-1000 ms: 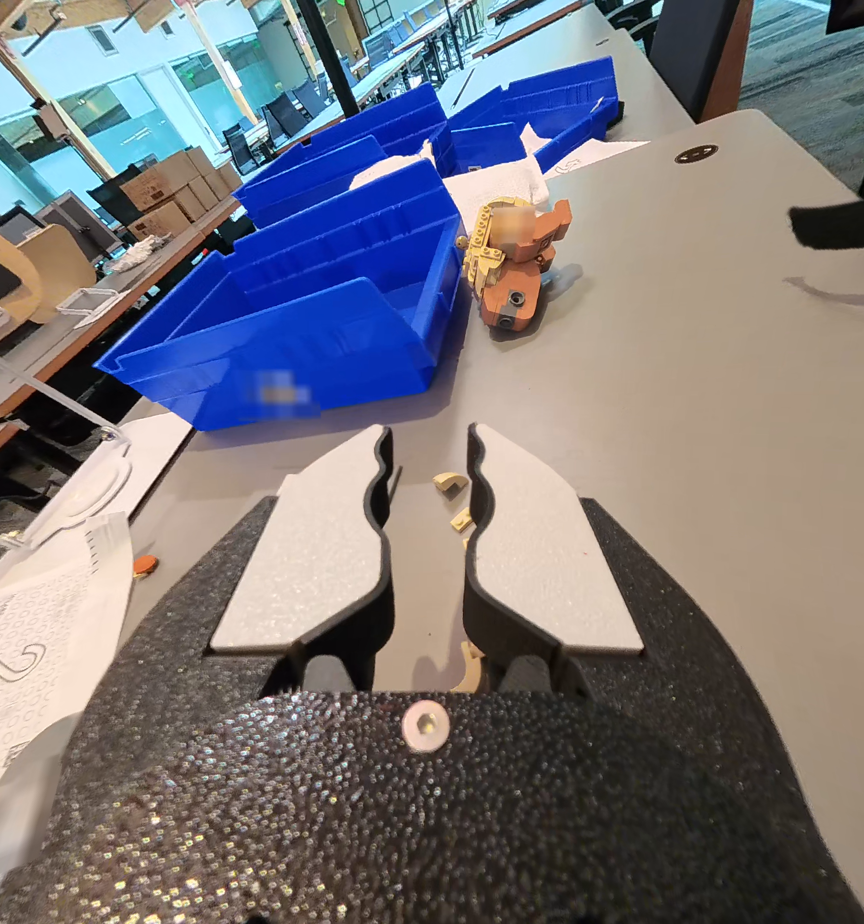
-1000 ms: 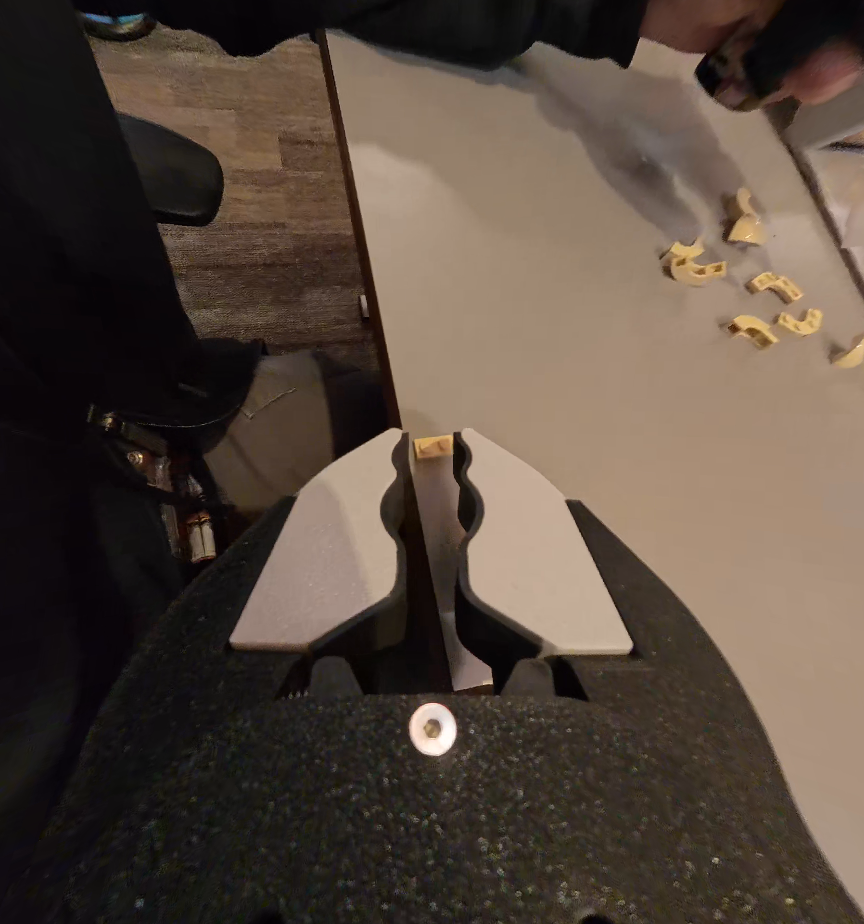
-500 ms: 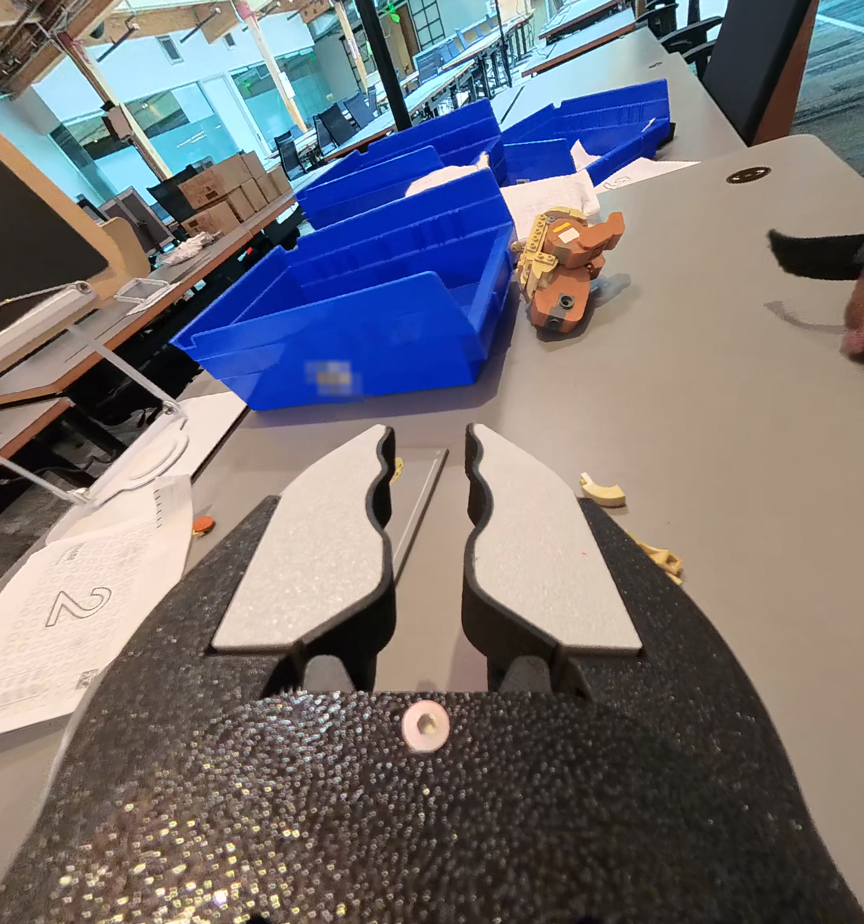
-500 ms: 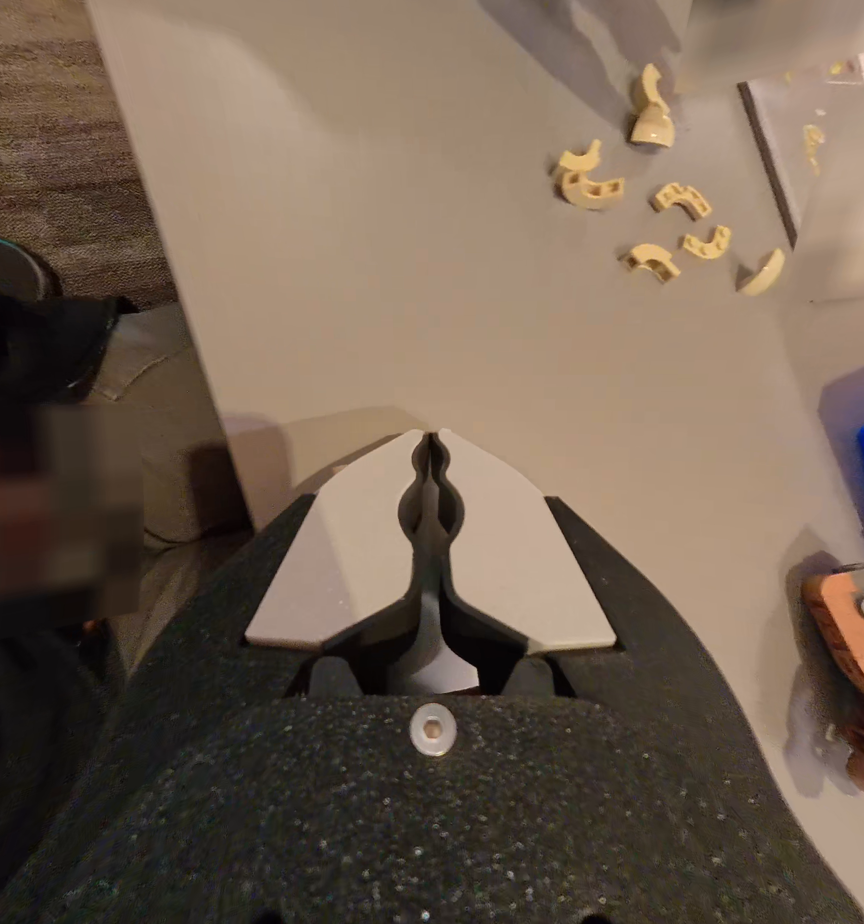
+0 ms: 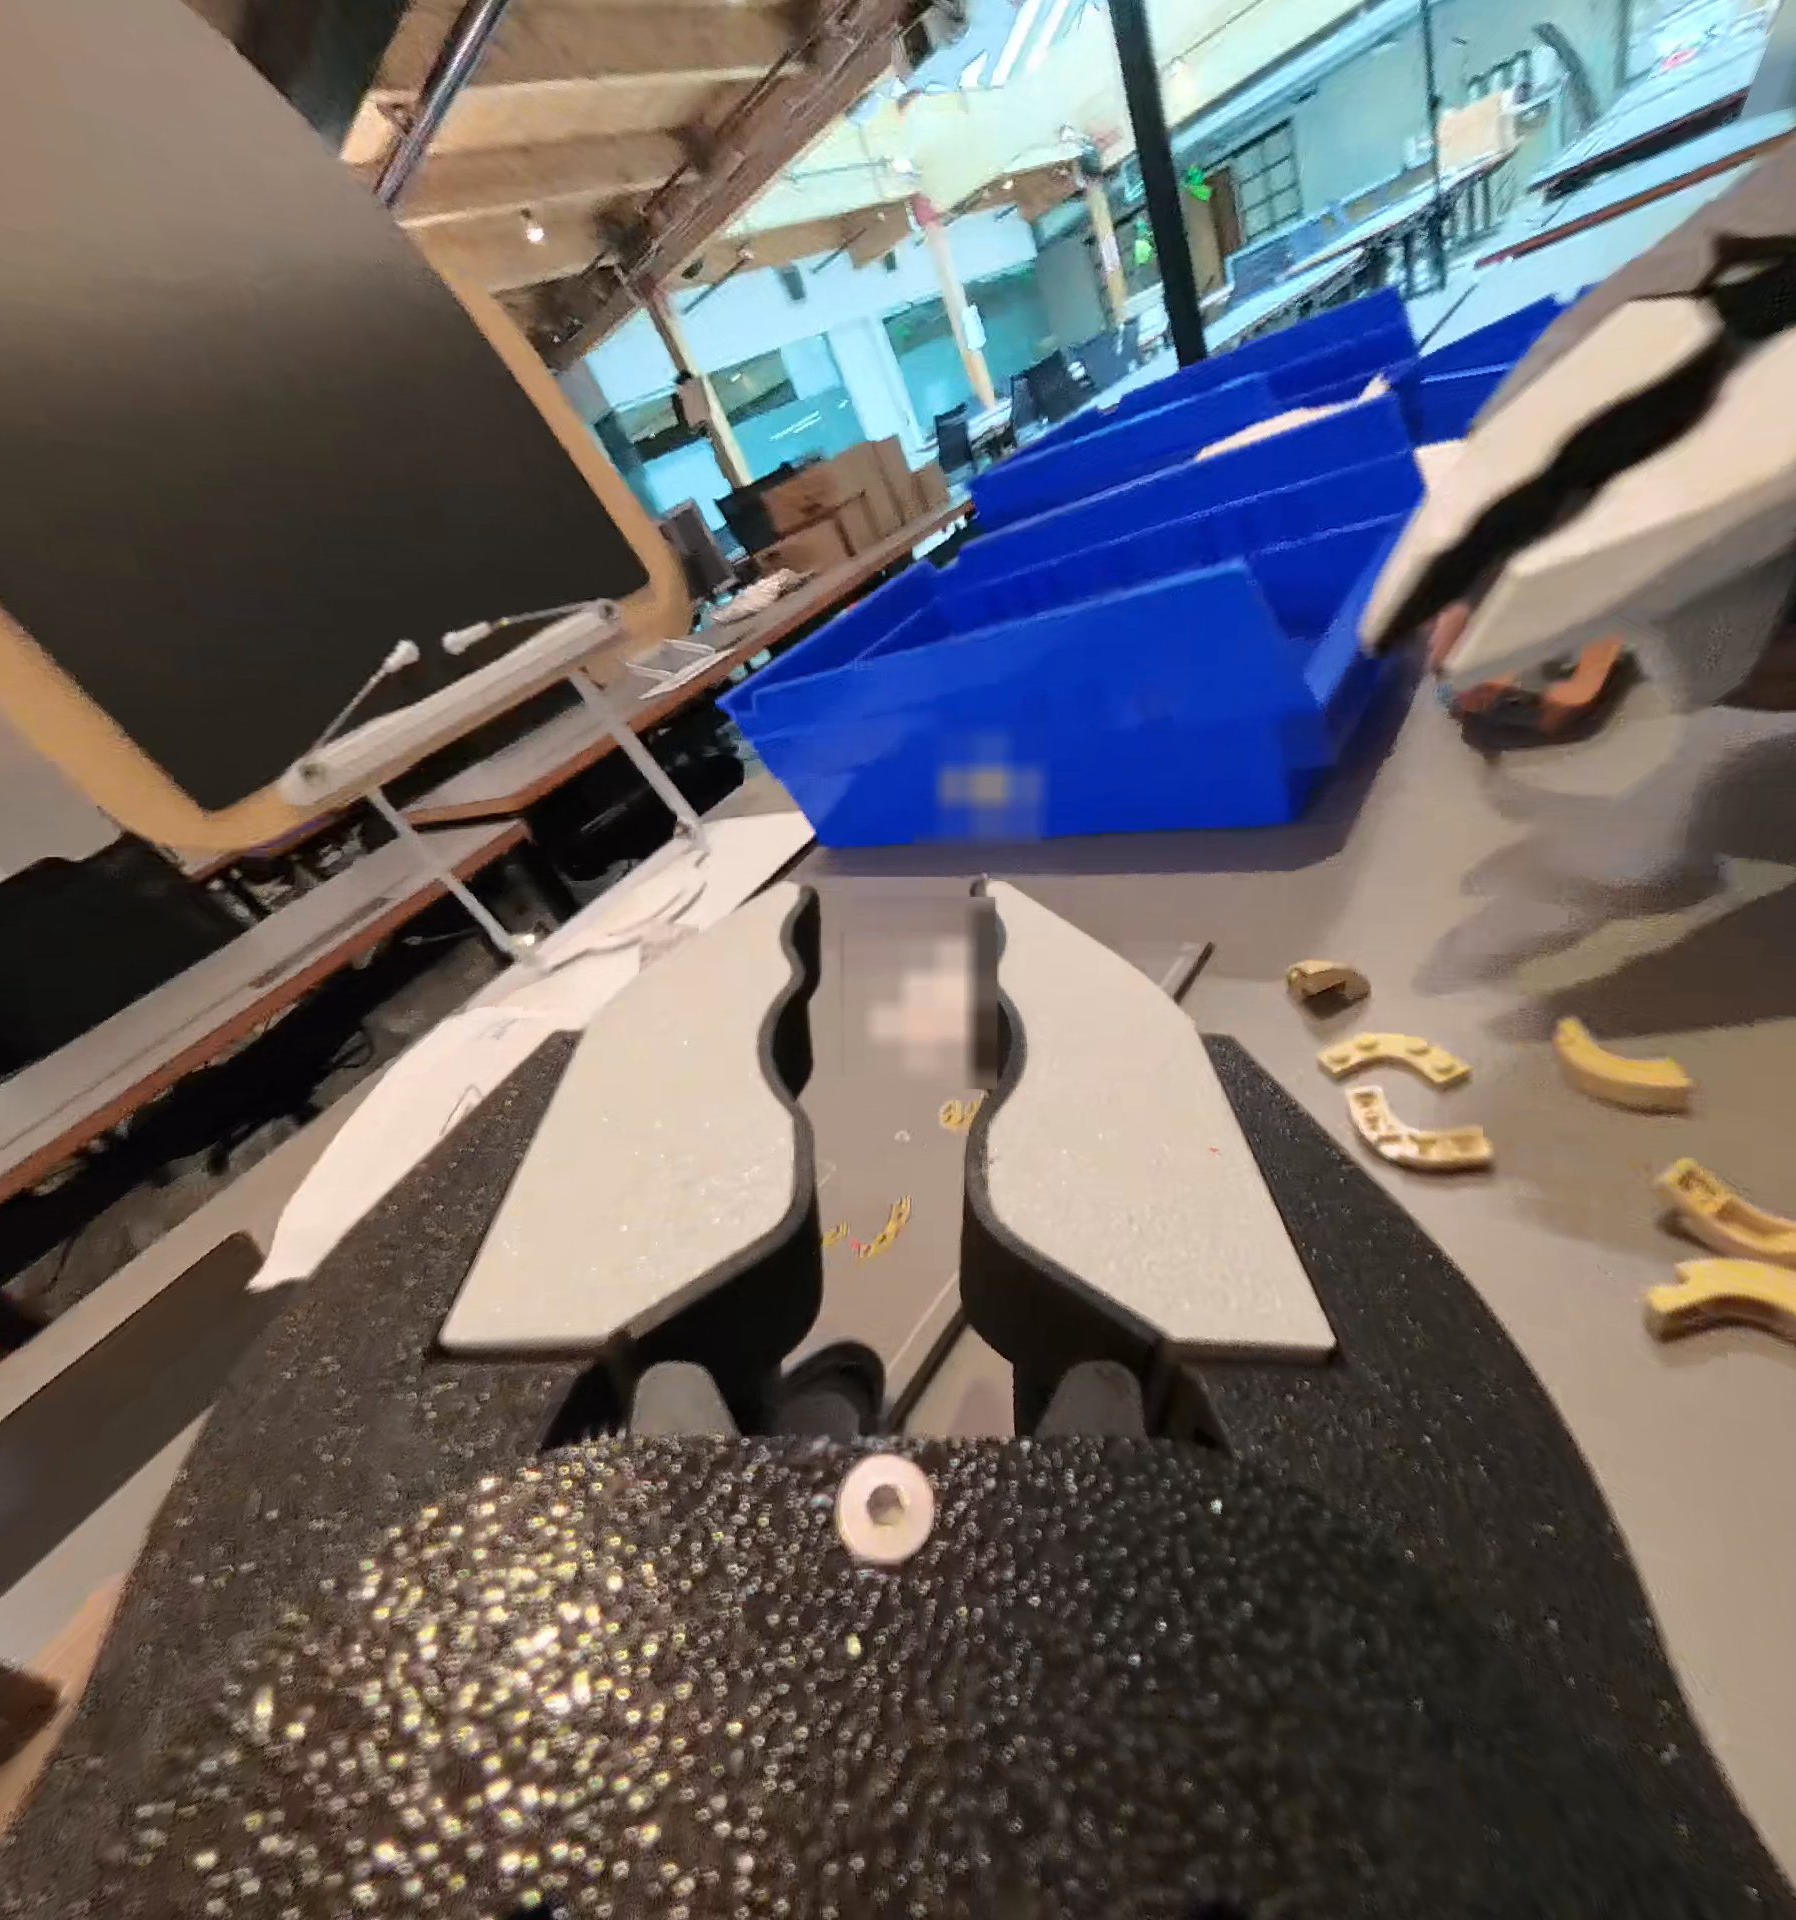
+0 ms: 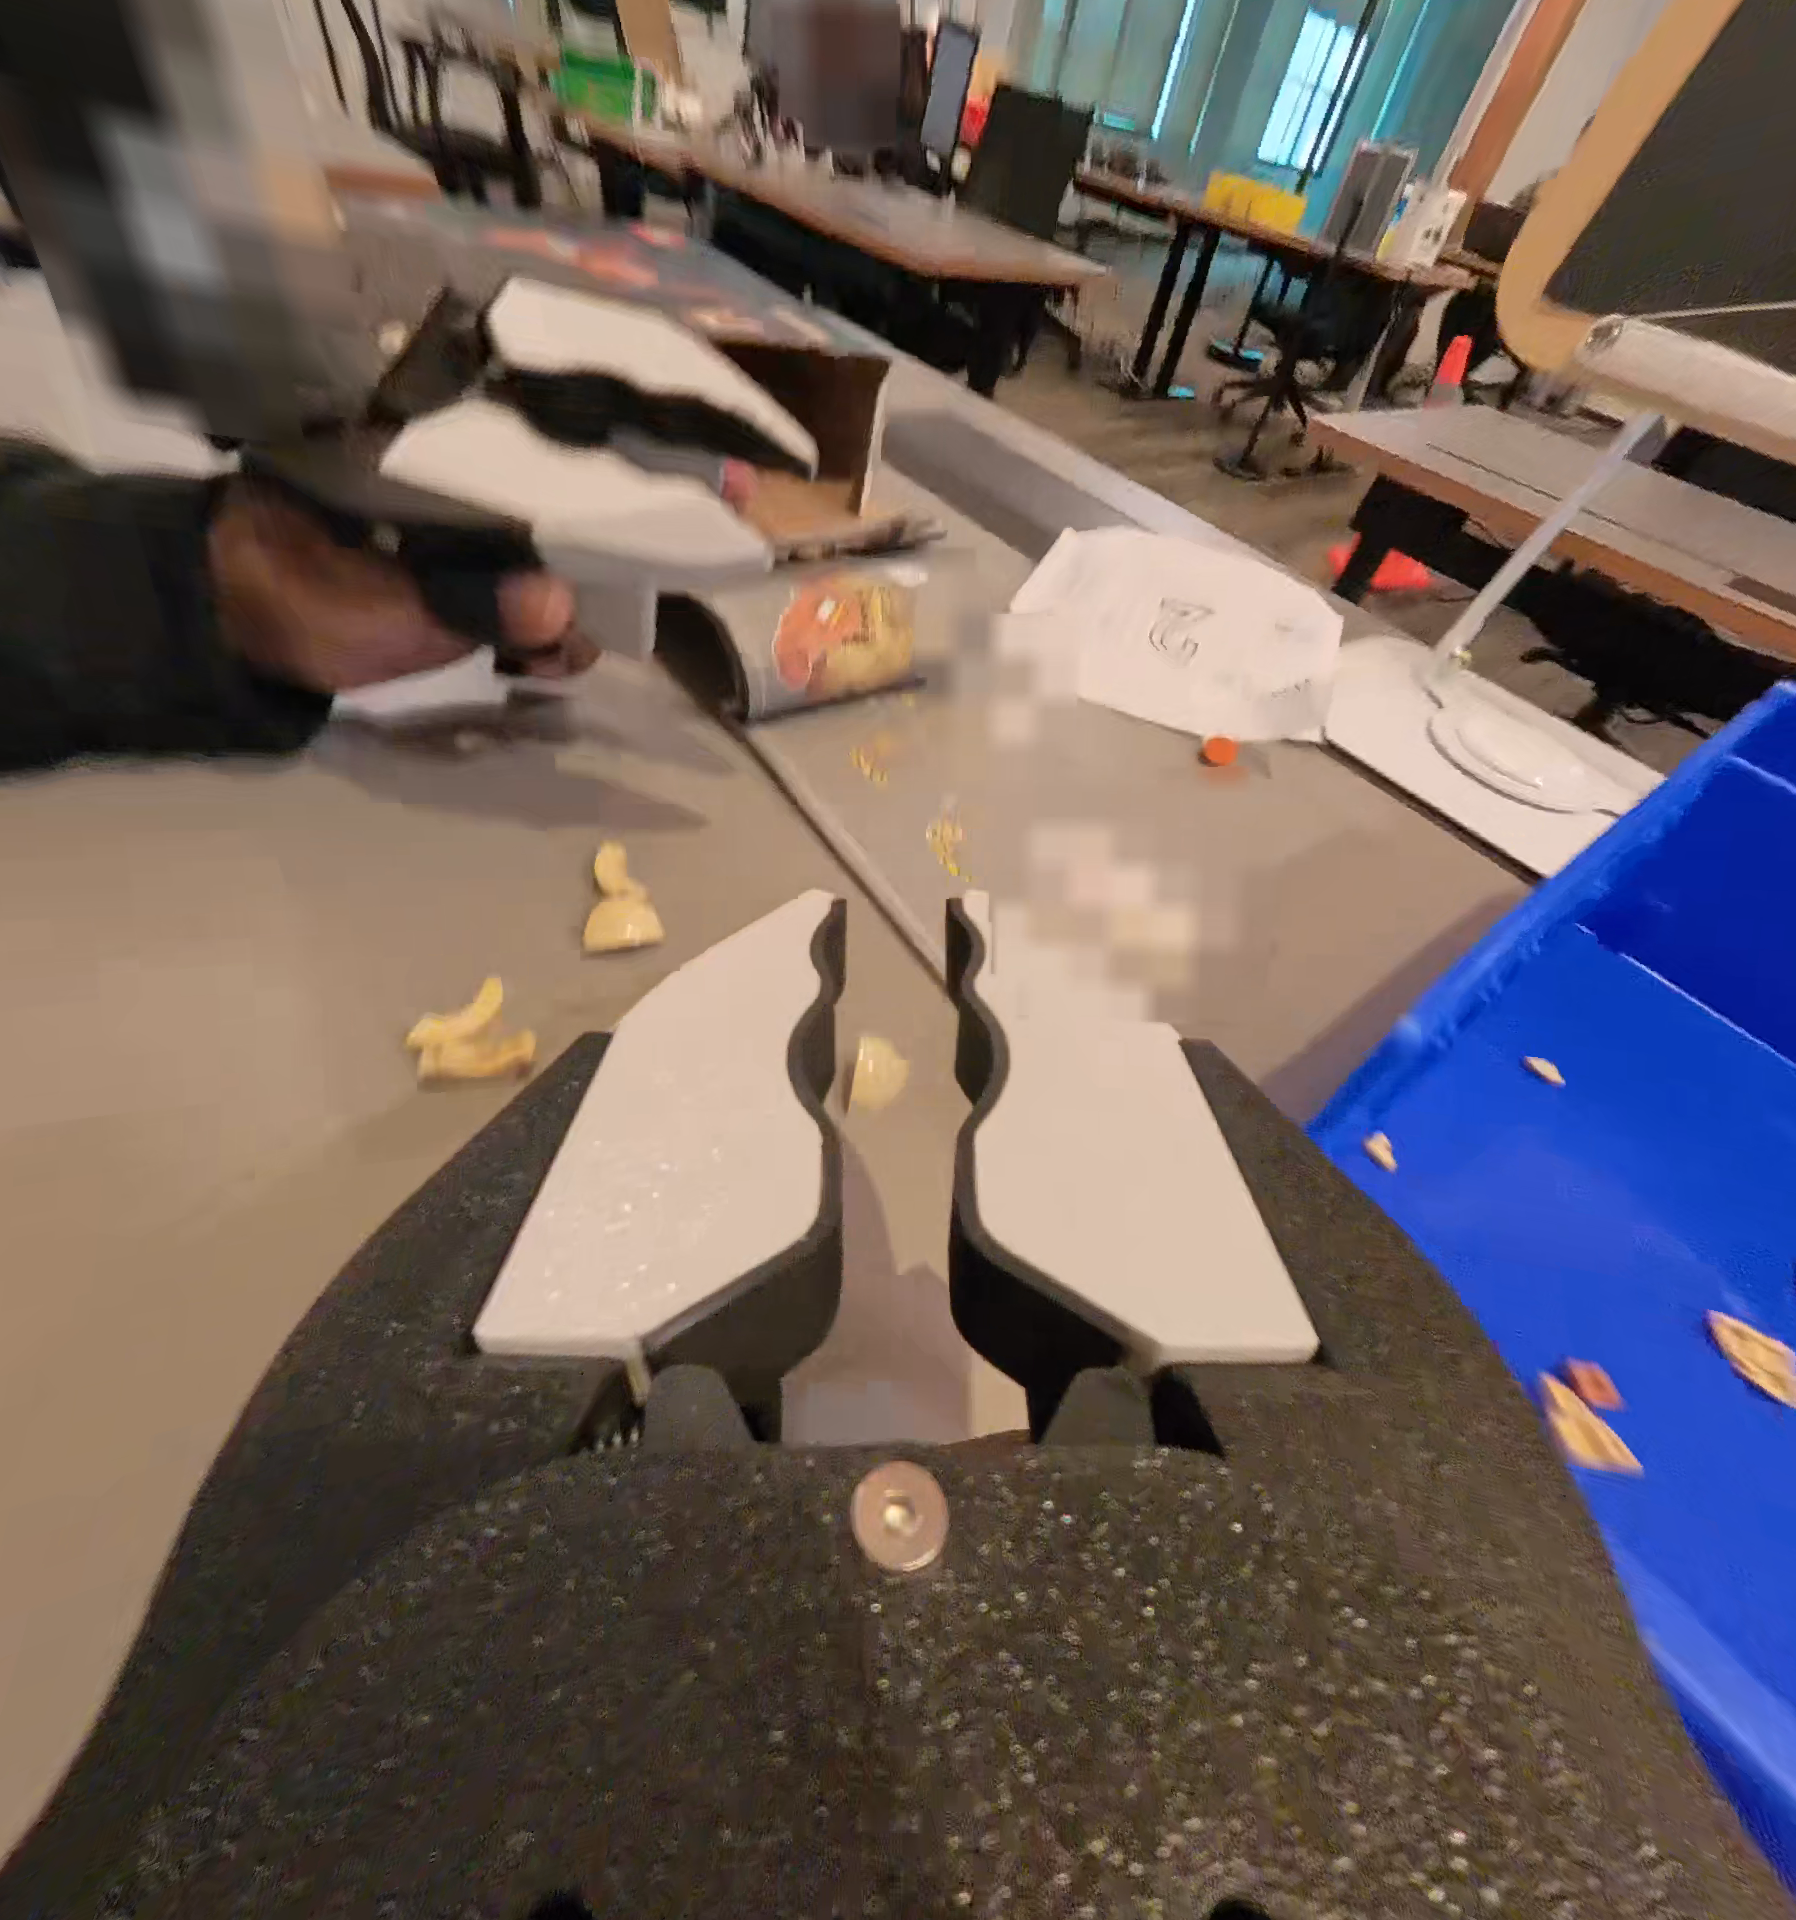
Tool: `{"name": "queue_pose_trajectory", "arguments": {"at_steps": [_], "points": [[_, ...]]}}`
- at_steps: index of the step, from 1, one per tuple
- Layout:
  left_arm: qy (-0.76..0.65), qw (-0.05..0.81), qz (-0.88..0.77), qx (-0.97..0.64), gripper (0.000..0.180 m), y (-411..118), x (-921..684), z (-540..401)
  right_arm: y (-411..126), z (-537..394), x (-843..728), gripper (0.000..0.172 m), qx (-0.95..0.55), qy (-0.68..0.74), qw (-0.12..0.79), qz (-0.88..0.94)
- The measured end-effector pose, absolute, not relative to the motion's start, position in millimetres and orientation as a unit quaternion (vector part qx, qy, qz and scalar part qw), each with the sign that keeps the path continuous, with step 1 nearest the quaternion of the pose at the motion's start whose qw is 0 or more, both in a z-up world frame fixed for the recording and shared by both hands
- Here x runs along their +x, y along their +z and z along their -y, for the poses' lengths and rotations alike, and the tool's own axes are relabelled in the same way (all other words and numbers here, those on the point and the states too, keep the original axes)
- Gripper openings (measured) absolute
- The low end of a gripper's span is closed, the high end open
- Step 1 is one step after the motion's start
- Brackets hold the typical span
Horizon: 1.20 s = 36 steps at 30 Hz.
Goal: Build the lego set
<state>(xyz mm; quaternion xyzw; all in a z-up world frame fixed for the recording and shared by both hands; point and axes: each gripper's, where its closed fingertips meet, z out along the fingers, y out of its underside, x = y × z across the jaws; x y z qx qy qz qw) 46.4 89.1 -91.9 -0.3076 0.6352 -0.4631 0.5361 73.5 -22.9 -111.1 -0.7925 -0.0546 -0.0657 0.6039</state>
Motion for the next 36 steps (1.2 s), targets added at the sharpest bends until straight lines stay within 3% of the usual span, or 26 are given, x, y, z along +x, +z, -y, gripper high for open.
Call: {"name": "queue_pose_trajectory", "arguments": {"at_steps": [4,19,29,32,36], "points": [[-0.419,0.523,-0.651,-0.355,0.027,-107,44,-106,-124,-2,77,0.021,-0.784,-0.035,0.618,0.047],[-0.213,0.287,-0.765,-0.535,0.026,-175,211,-167,-113,25,75,0.014,-0.753,-0.044,0.654,0.058],[-0.159,0.265,-0.766,-0.564,0.028,-199,238,-178,-115,25,64,0.014,-0.754,-0.049,0.650,0.087],[-0.166,0.237,-0.766,-0.574,0.014,-202,239,-176,-115,25,64,0.014,-0.753,-0.048,0.650,0.088],[-0.190,0.220,-0.767,-0.572,0.011,-199,231,-167,-114,25,65,0.014,-0.753,-0.041,0.652,0.082]]}}
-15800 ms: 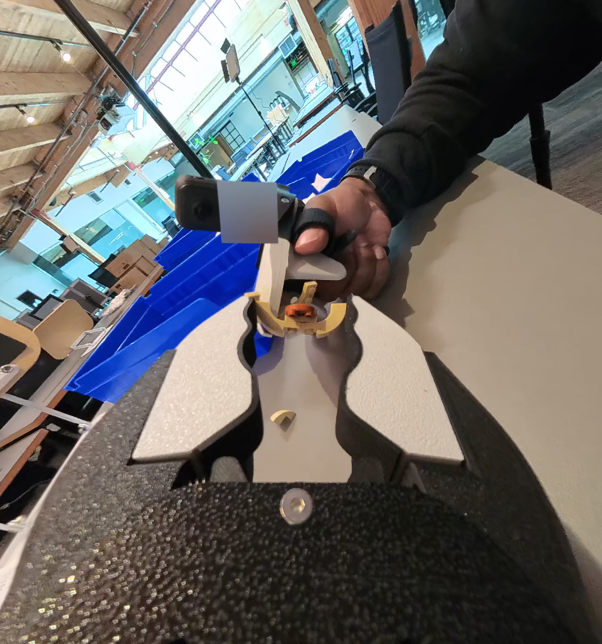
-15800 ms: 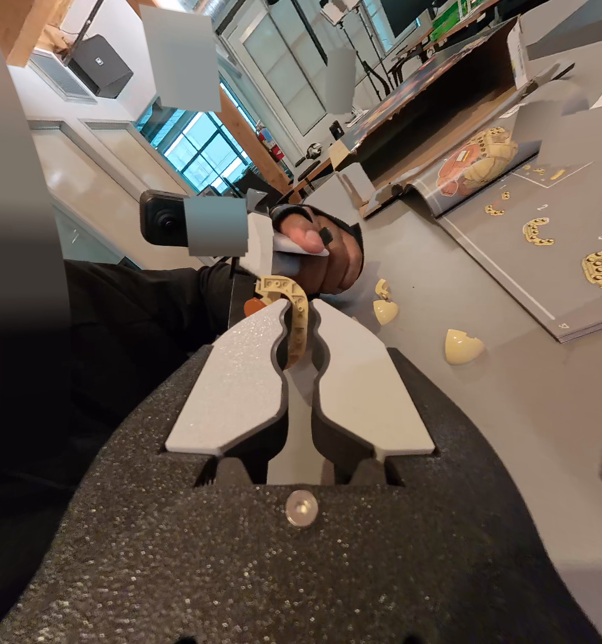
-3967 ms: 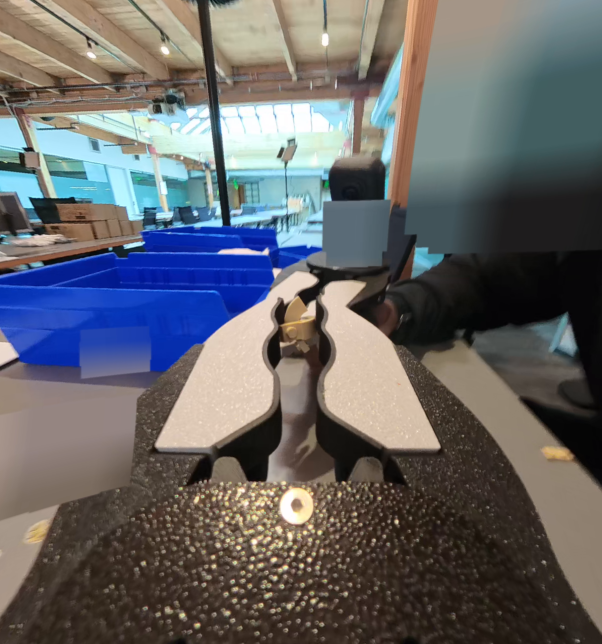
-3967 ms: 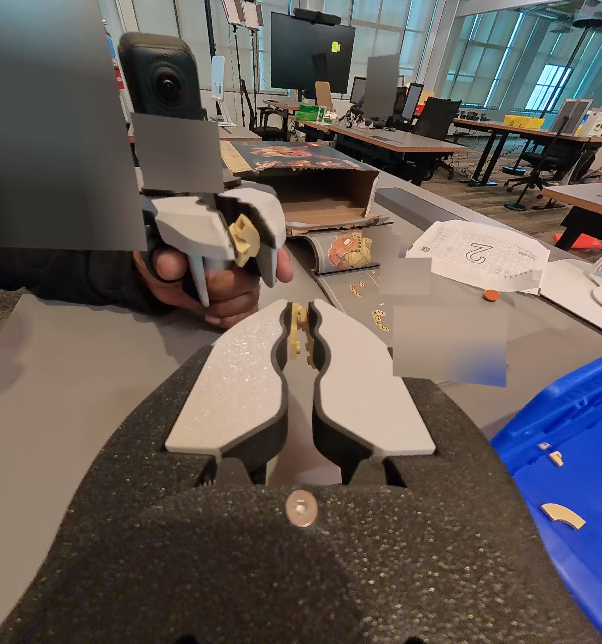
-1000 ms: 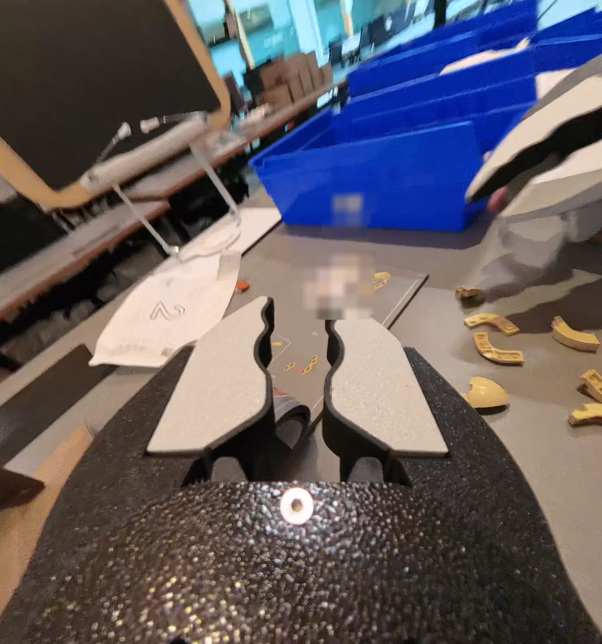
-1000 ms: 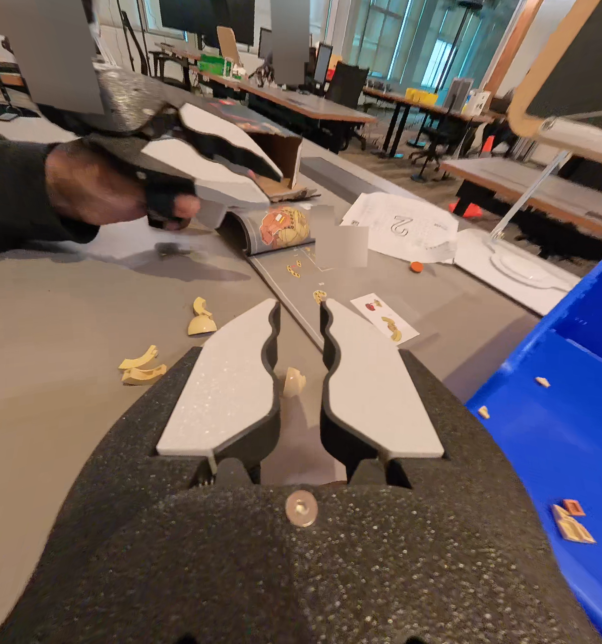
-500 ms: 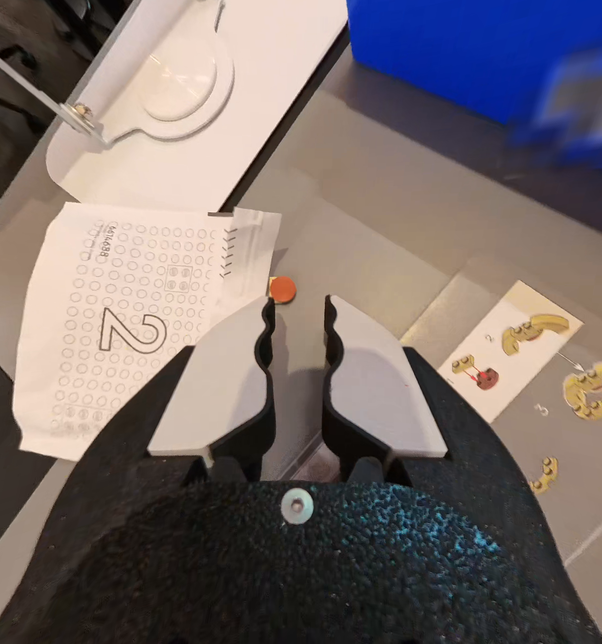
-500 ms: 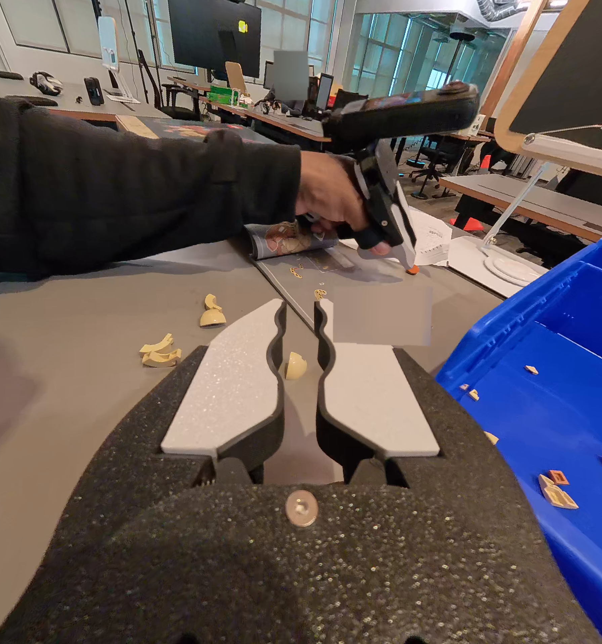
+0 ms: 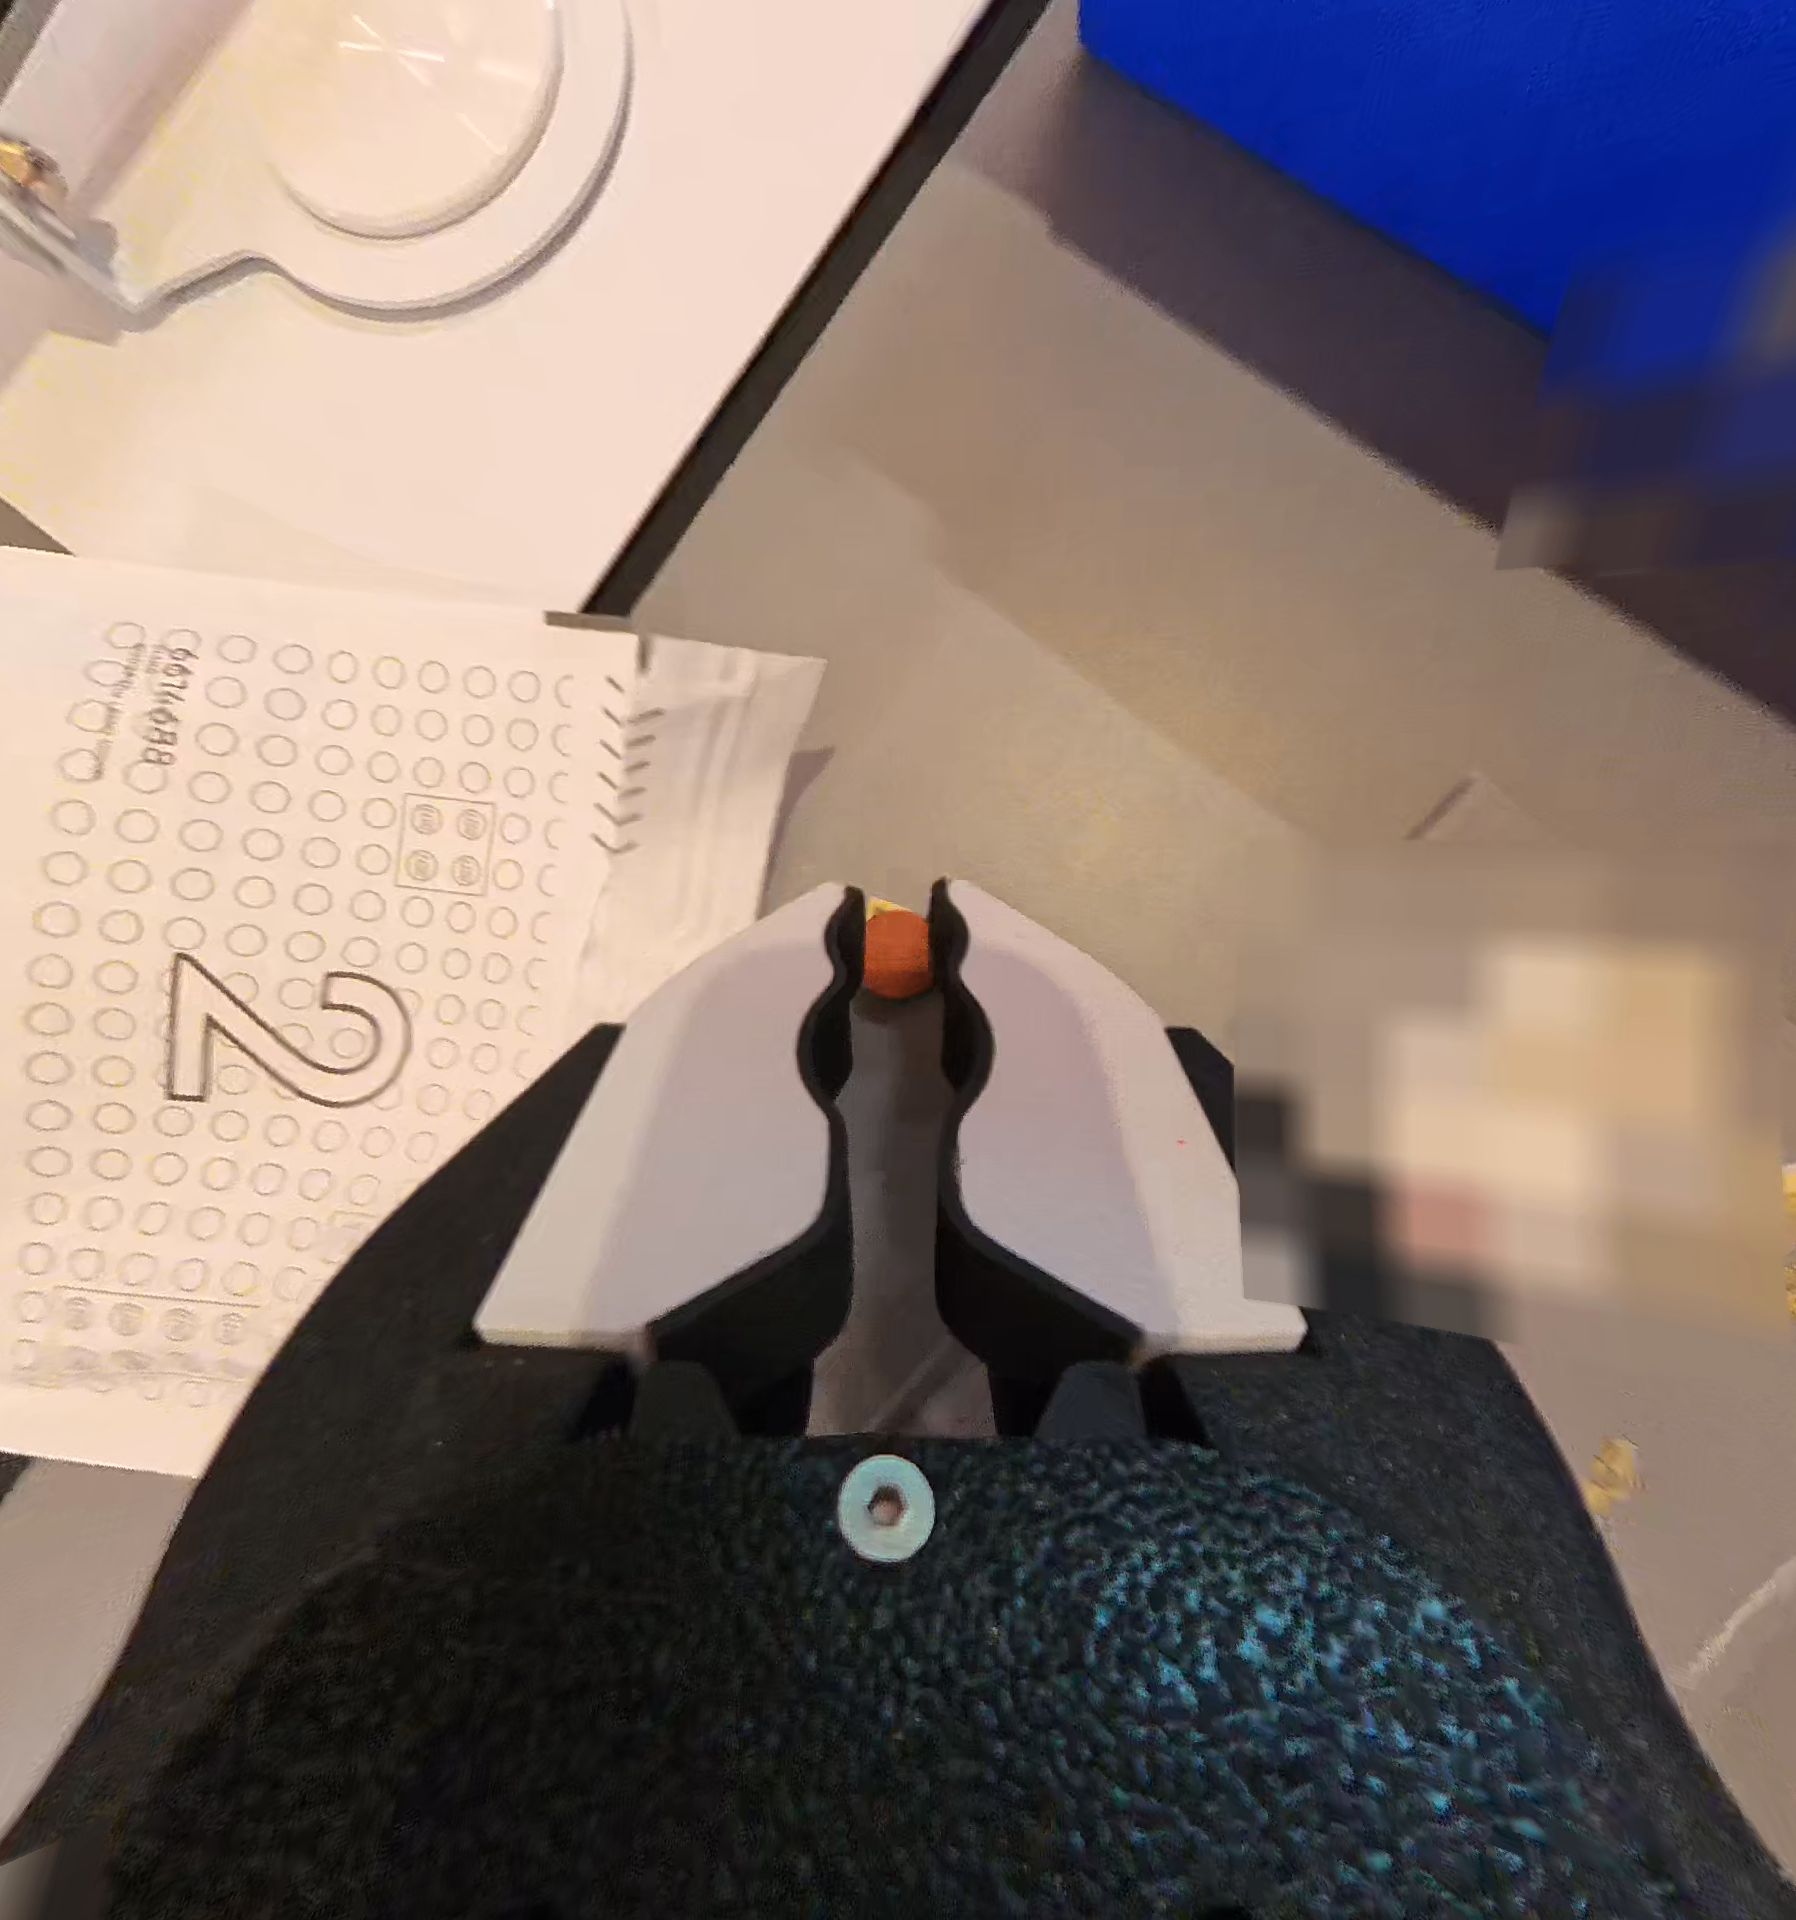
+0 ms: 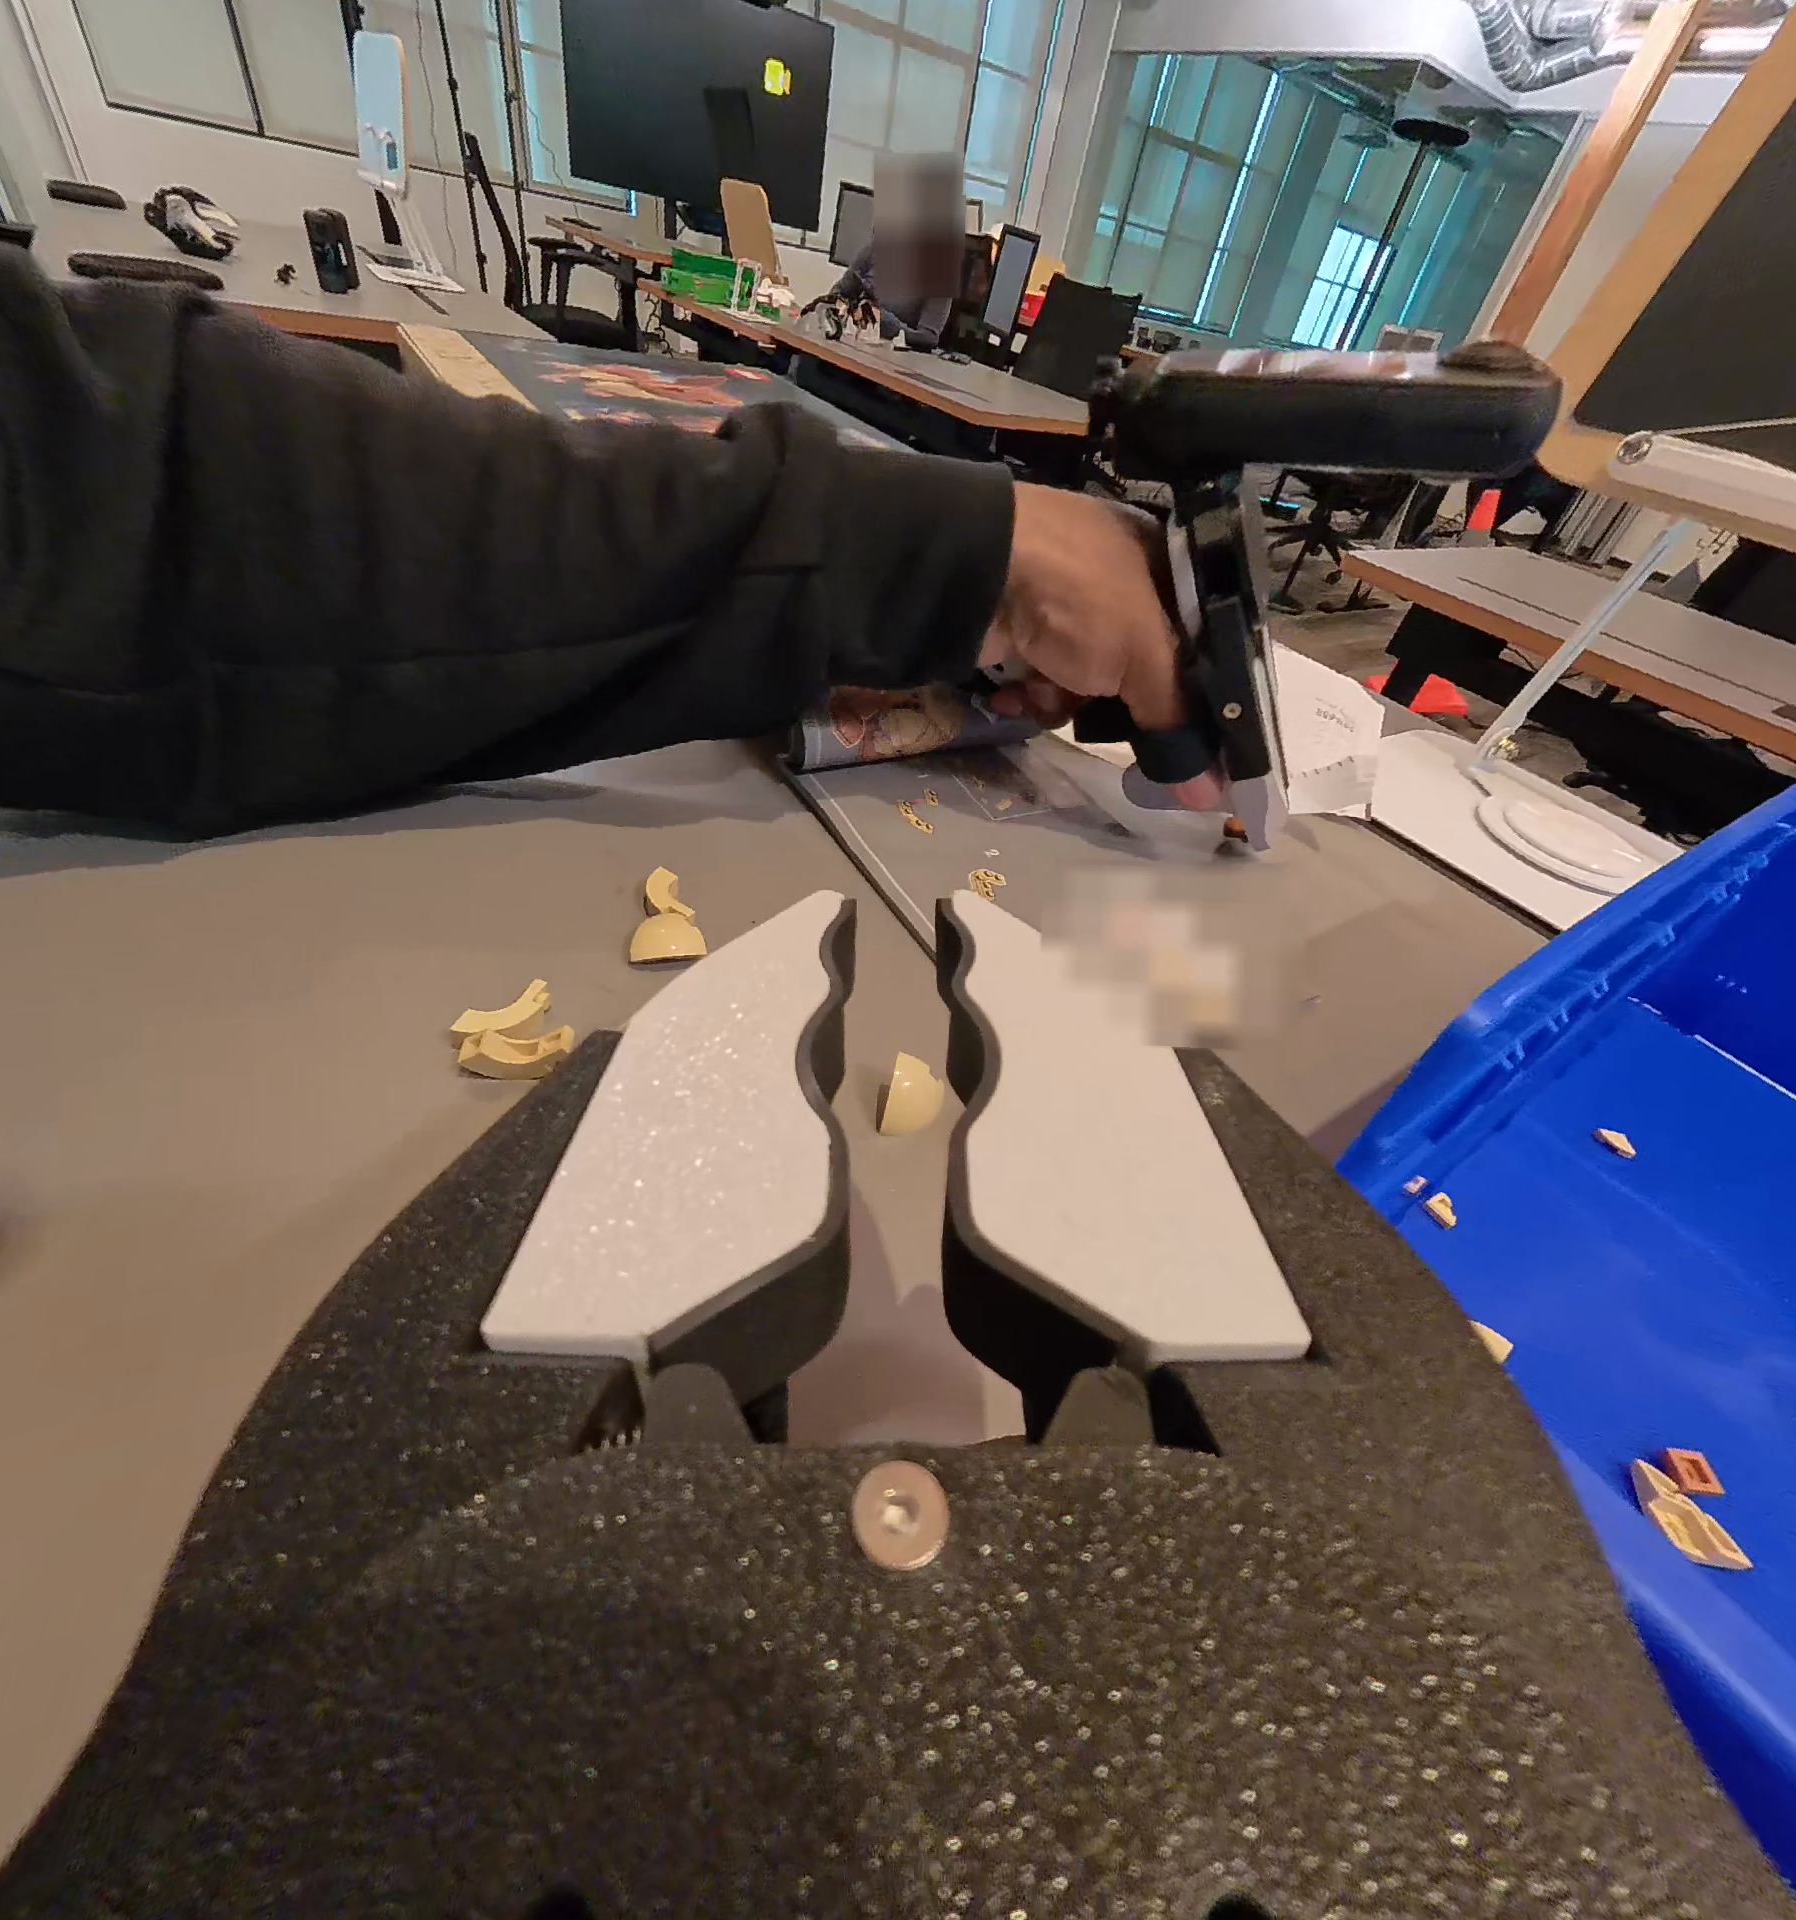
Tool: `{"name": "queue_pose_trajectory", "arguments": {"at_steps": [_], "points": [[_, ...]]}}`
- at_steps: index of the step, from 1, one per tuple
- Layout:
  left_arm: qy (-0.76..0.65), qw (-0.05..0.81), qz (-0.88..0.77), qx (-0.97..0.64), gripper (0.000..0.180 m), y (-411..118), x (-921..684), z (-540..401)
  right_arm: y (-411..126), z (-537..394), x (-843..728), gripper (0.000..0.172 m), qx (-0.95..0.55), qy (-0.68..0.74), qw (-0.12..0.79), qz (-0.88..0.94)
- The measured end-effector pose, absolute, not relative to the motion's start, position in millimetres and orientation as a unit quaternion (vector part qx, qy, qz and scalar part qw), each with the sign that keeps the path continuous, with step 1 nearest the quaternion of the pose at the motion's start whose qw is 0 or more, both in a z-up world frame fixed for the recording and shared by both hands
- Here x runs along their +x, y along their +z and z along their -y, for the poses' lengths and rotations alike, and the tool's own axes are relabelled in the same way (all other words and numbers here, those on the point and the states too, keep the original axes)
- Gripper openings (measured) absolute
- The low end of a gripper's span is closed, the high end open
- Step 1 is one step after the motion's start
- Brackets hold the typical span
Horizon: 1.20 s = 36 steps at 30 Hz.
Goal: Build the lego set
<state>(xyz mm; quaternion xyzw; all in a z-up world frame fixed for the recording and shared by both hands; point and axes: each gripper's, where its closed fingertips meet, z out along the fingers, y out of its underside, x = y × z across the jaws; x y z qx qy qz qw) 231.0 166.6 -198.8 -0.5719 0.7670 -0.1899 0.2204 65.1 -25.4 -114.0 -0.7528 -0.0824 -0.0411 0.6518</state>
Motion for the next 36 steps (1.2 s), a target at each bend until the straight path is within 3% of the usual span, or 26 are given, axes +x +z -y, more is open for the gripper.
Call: {"name": "queue_pose_trajectory", "arguments": {"at_steps": [2,10,13,15,18,25,29,36], "points": [[-0.235,0.212,-0.765,-0.561,0.000,-188,220,-150,-114,25,65,0.014,-0.752,-0.040,0.652,0.082],[-0.388,0.212,-0.724,-0.529,0.000,-136,153,-117,-114,25,65,0.014,-0.753,-0.043,0.652,0.084],[-0.353,0.236,-0.720,-0.550,0.001,-133,146,-143,-115,25,64,0.014,-0.754,-0.045,0.650,0.087],[-0.323,0.238,-0.722,-0.564,0.018,-136,147,-158,-115,24,63,0.014,-0.754,-0.047,0.649,0.090],[-0.255,0.256,-0.743,-0.564,0.024,-144,152,-174,-116,24,62,0.014,-0.755,-0.050,0.648,0.094],[-0.232,0.296,-0.719,-0.584,0.025,-123,151,-213,-116,24,63,0.014,-0.756,-0.045,0.646,0.096],[-0.163,0.212,-0.767,-0.583,0.025,-160,143,-214,-117,24,61,0.014,-0.756,-0.049,0.644,0.104],[-0.034,0.160,-0.816,-0.555,0.025,-194,147,-214,-117,24,60,0.014,-0.757,-0.046,0.644,0.104]]}}
